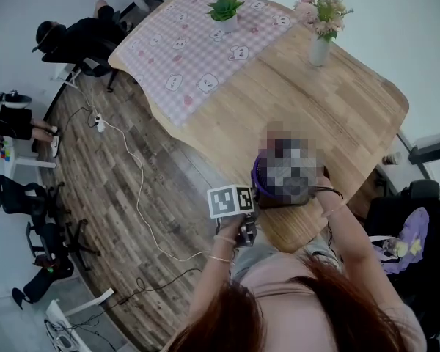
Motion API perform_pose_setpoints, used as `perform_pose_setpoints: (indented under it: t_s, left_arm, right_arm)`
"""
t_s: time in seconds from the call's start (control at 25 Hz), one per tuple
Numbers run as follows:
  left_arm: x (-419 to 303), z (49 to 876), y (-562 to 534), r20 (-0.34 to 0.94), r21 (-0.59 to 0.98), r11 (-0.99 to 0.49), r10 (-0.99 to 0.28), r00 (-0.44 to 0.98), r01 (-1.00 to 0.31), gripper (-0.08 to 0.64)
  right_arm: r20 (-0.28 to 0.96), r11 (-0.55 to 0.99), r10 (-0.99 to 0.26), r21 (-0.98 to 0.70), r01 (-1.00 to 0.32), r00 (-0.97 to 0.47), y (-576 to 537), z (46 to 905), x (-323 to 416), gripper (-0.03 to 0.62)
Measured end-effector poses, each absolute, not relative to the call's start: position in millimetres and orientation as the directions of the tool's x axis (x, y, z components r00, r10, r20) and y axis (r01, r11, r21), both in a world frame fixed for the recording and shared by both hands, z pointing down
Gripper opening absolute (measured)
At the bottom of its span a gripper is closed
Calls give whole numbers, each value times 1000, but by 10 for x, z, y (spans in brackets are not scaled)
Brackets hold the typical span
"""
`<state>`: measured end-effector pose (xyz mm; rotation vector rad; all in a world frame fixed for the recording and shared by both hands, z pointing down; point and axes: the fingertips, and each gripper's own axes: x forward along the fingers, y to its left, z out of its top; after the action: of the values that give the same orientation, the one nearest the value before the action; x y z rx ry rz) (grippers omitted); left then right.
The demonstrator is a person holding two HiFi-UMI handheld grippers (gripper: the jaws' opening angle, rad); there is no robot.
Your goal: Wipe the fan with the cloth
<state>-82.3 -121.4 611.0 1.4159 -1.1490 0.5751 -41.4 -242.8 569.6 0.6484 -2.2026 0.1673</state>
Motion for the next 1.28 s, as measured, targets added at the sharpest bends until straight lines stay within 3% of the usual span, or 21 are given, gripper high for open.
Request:
perform_pose_setpoints:
  t_s: [1.28]
  left_arm:
    - [-888,6113,-1235,866,447,296,-378,326,-844,48]
  right_arm:
    - [749,775,-422,5,-632,-511,-2369,5688,70,23]
